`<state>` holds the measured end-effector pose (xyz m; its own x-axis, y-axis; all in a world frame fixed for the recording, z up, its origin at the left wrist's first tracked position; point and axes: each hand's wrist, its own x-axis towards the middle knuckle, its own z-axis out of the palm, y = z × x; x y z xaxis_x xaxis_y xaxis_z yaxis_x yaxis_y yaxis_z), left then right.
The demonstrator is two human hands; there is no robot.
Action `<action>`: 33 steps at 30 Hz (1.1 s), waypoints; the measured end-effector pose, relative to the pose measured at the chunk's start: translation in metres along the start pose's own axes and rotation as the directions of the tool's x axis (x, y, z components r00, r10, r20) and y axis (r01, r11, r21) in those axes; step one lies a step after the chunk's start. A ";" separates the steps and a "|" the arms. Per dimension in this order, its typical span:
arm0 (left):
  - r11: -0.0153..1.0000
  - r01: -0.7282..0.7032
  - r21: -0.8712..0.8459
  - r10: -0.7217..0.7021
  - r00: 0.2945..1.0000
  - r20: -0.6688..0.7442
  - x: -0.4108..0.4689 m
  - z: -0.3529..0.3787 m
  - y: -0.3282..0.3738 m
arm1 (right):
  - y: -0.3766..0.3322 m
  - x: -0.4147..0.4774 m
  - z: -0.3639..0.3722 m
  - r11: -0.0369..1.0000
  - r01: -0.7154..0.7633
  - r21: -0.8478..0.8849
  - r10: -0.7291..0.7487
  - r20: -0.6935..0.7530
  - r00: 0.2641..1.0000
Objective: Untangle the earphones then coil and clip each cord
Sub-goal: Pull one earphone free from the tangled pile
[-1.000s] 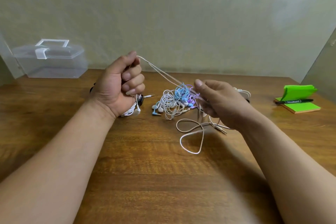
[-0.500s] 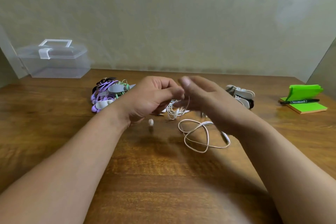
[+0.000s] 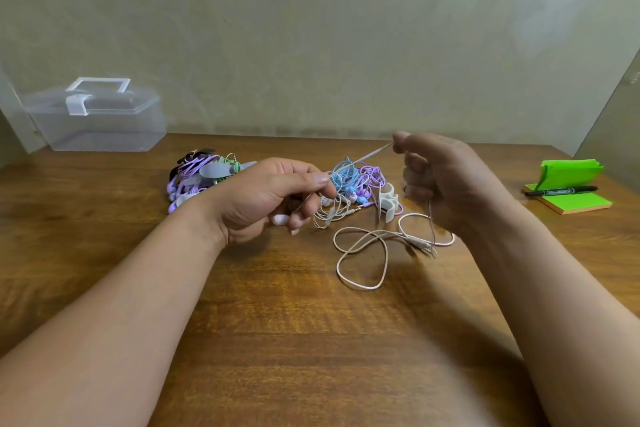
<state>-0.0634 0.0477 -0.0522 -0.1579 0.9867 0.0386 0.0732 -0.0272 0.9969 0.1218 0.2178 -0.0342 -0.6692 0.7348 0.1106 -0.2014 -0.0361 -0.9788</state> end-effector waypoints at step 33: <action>0.991 0.065 0.113 -0.041 0.979 -0.198 0.005 0.012 0.003 | 0.032 -0.010 0.024 0.824 0.201 -0.530 -0.044 0.294 0.955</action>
<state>-0.0525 0.0543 -0.0495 -0.3524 0.9358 0.0099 0.1740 0.0551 0.9832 0.1047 0.1930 -0.0622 -0.8404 0.5041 0.1991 0.0788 0.4771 -0.8753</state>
